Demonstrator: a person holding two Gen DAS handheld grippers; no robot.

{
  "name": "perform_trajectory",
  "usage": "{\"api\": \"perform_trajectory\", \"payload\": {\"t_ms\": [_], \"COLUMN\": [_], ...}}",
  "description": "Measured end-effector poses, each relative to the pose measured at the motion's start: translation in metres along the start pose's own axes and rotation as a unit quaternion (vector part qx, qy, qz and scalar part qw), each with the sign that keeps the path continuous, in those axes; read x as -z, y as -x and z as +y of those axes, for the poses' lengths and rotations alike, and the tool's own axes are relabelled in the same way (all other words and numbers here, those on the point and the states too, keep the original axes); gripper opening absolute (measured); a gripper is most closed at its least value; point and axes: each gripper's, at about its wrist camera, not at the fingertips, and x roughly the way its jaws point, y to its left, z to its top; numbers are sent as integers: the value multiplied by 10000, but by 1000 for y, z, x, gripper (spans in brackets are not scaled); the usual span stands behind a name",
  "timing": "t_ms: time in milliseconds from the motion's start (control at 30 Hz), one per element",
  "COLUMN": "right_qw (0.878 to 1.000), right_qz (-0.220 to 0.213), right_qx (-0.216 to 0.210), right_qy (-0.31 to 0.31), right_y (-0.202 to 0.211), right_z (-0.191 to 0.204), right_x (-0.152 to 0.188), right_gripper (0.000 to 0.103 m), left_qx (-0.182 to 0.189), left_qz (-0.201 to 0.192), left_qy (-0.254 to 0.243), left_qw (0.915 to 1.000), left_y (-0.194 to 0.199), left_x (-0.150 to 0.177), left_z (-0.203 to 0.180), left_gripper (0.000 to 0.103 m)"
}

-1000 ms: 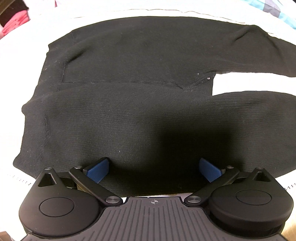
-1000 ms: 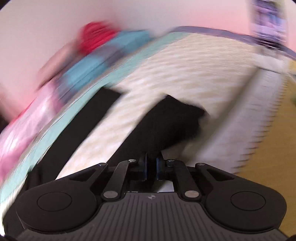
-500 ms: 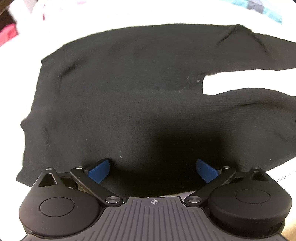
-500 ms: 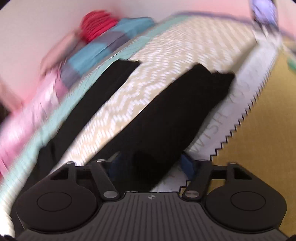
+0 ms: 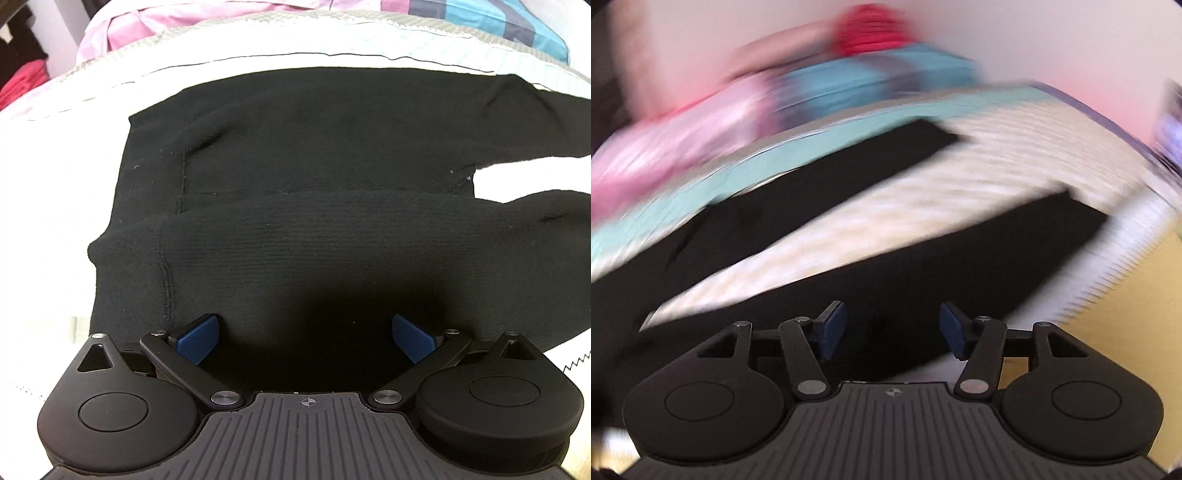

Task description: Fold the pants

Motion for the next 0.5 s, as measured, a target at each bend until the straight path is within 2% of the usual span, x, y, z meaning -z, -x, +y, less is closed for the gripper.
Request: {"api": "perform_trajectory", "payload": {"t_ms": [67, 133, 167, 233, 333, 367, 400, 433, 500], "right_qw": [9978, 9935, 9899, 9870, 9893, 9896, 9899, 9890, 9767], "right_qz": [154, 535, 824, 783, 1047, 1060, 908, 740, 569], "right_qx": [-339, -535, -516, -393, -17, 169, 149, -101, -802], "right_qy": [545, 855, 1032, 1348, 1015, 960, 1078, 1274, 1907], "right_y": [-8, -20, -29, -24, -14, -7, 2, 10, 23], "right_z": [33, 50, 54, 52, 31, 32, 39, 51, 88], "right_x": [6, 10, 16, 29, 28, 27, 26, 27, 36], "right_gripper": [67, 66, 66, 67, 67, 66, 64, 66, 76], "left_qx": [-31, -96, -92, -69, -48, 10, 79, 158, 297], "left_qz": [4, 11, 11, 0, -47, -82, -125, -176, -310], "left_qy": [-36, -68, -87, -157, -289, -294, -272, -233, -74], "left_qw": [10000, 9999, 9999, 9999, 9996, 9995, 9995, 9995, 9991], "left_y": [-2, -3, -2, 2, 9, 14, 18, 22, 31], "left_x": [5, 2, 1, 4, 19, 25, 28, 31, 32], "left_z": [-1, -5, -6, -3, 10, 15, 23, 27, 35], "left_gripper": [103, 103, 103, 103, 103, 103, 103, 103, 103]}}
